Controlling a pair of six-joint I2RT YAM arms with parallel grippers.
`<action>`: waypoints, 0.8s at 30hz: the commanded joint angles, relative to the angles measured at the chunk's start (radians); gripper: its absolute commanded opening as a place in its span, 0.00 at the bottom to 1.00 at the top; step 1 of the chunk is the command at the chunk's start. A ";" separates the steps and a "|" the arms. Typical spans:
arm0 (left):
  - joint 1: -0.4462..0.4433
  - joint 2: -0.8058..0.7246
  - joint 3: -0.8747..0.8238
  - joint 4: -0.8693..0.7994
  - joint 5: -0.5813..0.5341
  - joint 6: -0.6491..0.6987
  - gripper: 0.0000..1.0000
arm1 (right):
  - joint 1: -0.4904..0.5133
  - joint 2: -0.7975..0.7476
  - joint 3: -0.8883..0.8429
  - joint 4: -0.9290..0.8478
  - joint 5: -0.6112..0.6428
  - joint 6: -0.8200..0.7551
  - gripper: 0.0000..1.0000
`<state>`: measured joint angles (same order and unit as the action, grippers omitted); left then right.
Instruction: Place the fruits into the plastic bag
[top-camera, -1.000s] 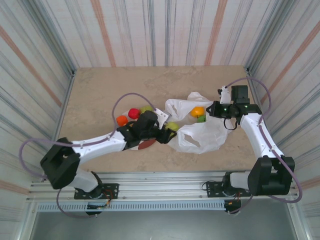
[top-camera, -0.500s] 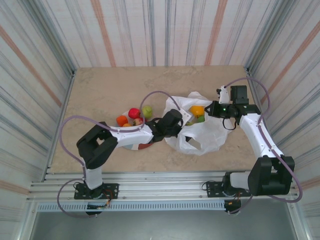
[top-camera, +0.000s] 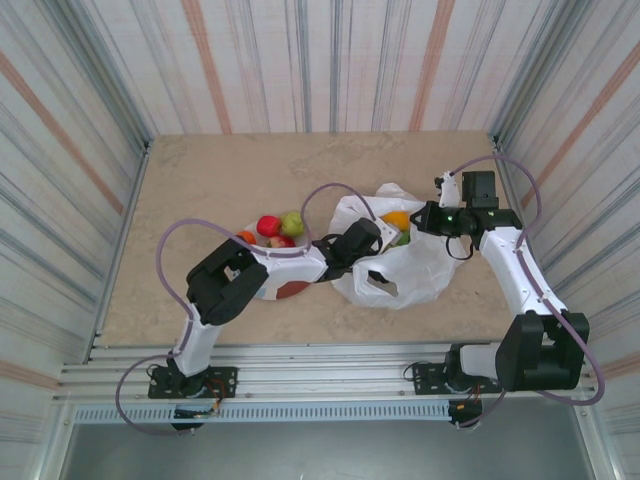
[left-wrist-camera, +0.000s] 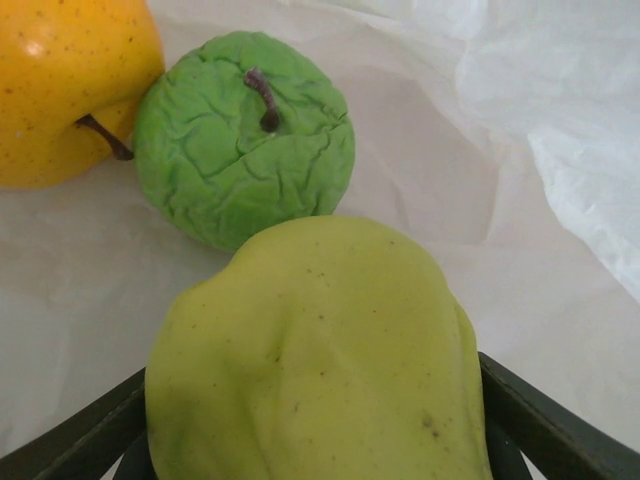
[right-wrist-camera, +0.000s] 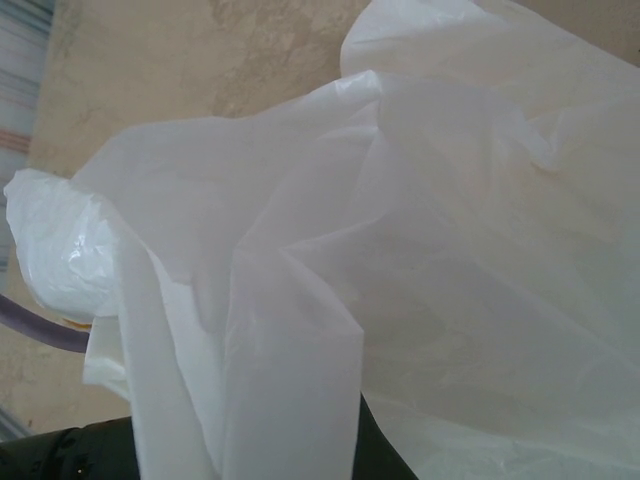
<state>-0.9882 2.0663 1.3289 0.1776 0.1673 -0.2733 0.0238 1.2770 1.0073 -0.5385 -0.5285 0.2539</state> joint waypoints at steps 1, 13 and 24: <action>-0.004 0.023 0.046 0.021 0.038 0.003 0.75 | -0.006 0.005 -0.016 -0.005 -0.011 0.004 0.00; -0.040 0.126 0.136 0.038 0.085 -0.018 0.77 | -0.005 0.012 -0.030 0.001 -0.012 0.011 0.00; -0.038 0.045 0.064 0.045 0.036 0.013 0.88 | -0.010 0.016 -0.033 0.005 -0.008 0.006 0.00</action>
<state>-1.0252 2.1796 1.4204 0.2035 0.2222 -0.2836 0.0238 1.2774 0.9794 -0.5377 -0.5285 0.2543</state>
